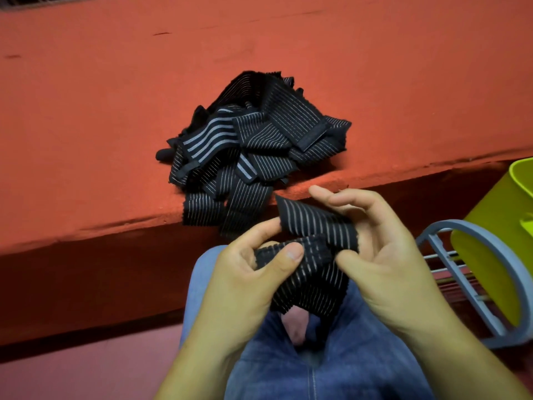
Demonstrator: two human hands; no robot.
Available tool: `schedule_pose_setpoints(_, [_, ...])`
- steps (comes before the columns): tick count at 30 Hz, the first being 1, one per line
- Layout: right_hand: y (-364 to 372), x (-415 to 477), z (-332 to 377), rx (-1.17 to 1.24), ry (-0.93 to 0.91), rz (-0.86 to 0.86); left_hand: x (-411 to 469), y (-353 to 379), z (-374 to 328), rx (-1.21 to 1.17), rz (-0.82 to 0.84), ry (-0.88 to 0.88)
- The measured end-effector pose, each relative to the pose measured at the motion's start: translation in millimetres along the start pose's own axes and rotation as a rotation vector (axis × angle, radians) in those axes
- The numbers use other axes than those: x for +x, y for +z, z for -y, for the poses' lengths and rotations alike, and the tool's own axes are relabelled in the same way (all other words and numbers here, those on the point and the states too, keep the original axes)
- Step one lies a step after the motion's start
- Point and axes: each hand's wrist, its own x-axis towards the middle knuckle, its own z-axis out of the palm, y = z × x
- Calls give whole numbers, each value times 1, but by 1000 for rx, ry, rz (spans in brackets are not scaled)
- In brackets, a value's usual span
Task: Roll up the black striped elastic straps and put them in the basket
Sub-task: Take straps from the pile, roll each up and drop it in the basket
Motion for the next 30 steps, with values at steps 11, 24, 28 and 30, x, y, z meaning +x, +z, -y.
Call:
schedule_pose_setpoints(11, [-14,8,-12,-27,249,-254,-1,-1,-2,178,-104,112])
schedule_pose_setpoints(24, [-16,11,-9,-154,233,-247,-2,-10,-2,291,-110,141])
schedule_pose_setpoints(28, [-13,6,-14,-180,241,-166,-2,-11,-4,247,-88,154])
schedule_pose_setpoints(30, [-9,4,-15,-170,253,-116,-1,-9,-5,253,-62,167])
